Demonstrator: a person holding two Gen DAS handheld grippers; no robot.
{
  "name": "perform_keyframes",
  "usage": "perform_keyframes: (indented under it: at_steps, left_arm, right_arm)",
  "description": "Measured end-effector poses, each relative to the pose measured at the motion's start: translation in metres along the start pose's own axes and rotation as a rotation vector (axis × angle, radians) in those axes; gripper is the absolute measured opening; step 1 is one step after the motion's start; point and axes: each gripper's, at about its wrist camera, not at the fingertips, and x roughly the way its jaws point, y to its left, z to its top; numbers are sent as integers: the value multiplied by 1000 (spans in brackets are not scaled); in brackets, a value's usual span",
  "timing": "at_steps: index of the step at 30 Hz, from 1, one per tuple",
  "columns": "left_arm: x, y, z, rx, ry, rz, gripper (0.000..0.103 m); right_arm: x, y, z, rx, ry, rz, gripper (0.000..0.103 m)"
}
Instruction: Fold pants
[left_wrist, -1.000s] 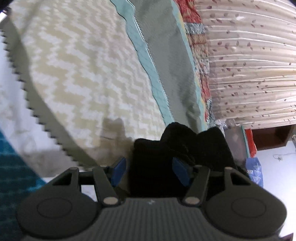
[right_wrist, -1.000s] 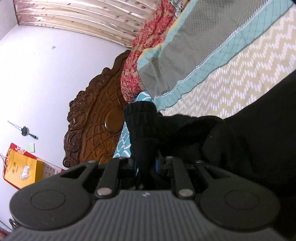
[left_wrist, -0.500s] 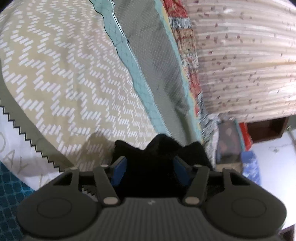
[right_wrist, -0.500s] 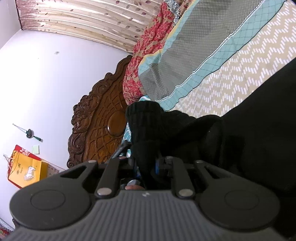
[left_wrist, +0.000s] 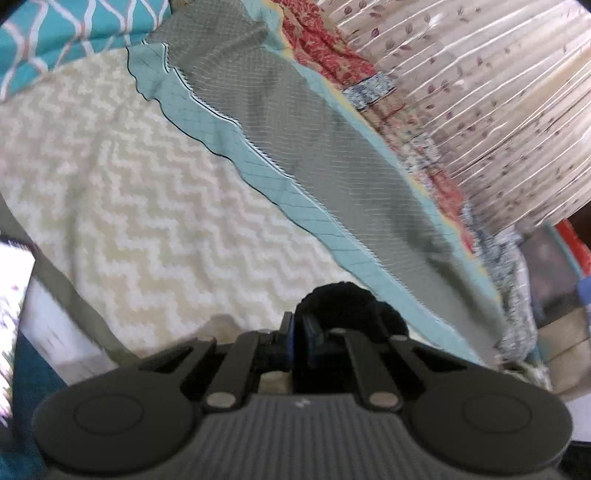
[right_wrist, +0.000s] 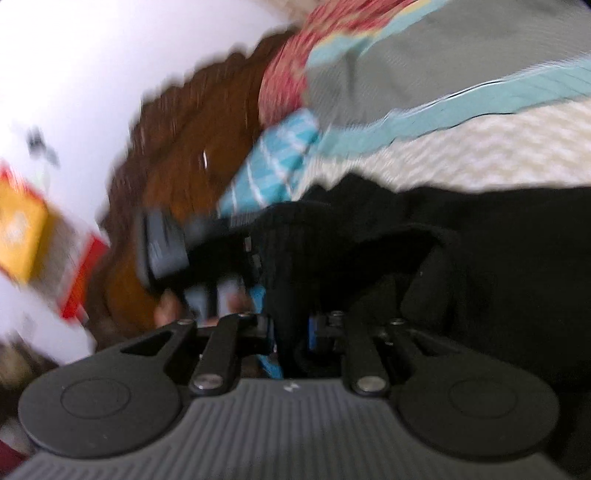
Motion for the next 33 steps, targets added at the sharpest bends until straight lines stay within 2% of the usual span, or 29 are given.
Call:
perform_keyframes:
  at_steps: [3,7,8,9,10,11,12,13,14,15,17,18,19,20,22,24,25,26,27,28,29,31,33]
  left_arm:
    - [11,10,7,30,28,65,6]
    - [38,43,4,-1,104,127,7]
    - [44,52,1,-23,113,161,7]
    - [43,62,1,-40,103,201,7]
    - [38,71,3,-66,87,211,8]
    - [31,79,4,-99,79,189,8]
    - [22,85,5,-140,66,168,11]
    - [11,91,7,-176,43,151,12]
    - [-1,93,8,-195,7,135,12]
    - [-11,91,9,-190,-22,120,13]
    - [-24,75,13,-125,-58,107,19]
    - [-25,65,14,-76,-60,116,30]
    - [-21,52,15,-15,-53,137,46]
    - [-13,38,15,56,-38,174,52]
    - [11,16,13,189,28,226,55]
    - [41,-1,4,292,122,255,52]
    - [53,-7,-3,341,137,311,38]
    - [60,-12,-7,394,132,368,28]
    - [64,-14,-10,427,117,410,1]
    - [65,-12,-9,422,118,420,2]
    - [63,-6,-6,368,104,411,2]
    - [54,6,-1,286,35,434,2]
    - [48,18,0,229,7,483,2]
  right_arm:
    - [62,12,-3,-76,107,-101,17]
    - [120,-8,-19,-66,216,-217,17]
    - [128,-16,-22,-49,222,-240,17]
    - [131,-24,-25,-20,205,-240,18]
    - [130,-29,-25,14,190,-223,20]
    - [127,-33,-25,45,185,-203,27]
    - [120,-33,-24,65,180,-172,44]
    - [110,-29,-23,61,169,-137,52]
    - [99,-24,-22,37,144,-123,64]
    - [84,-17,-24,-9,106,-124,66]
    - [59,-7,-31,-100,71,-140,66]
    - [46,-5,-37,-134,64,-157,65]
    - [37,-4,-43,-161,57,-183,65]
    - [31,-4,-49,-187,54,-213,64]
    - [22,-3,-62,-242,59,-257,59]
    - [24,-2,-67,-261,68,-273,56]
    - [33,-2,-65,-270,69,-285,55]
    - [35,0,-68,-290,72,-299,52]
    - [40,1,-69,-311,81,-317,46]
    - [57,4,-64,-318,101,-343,40]
    - [75,3,-60,-306,137,-367,24]
    - [94,-9,-64,-252,202,-373,23]
    - [101,-9,-71,-271,194,-365,23]
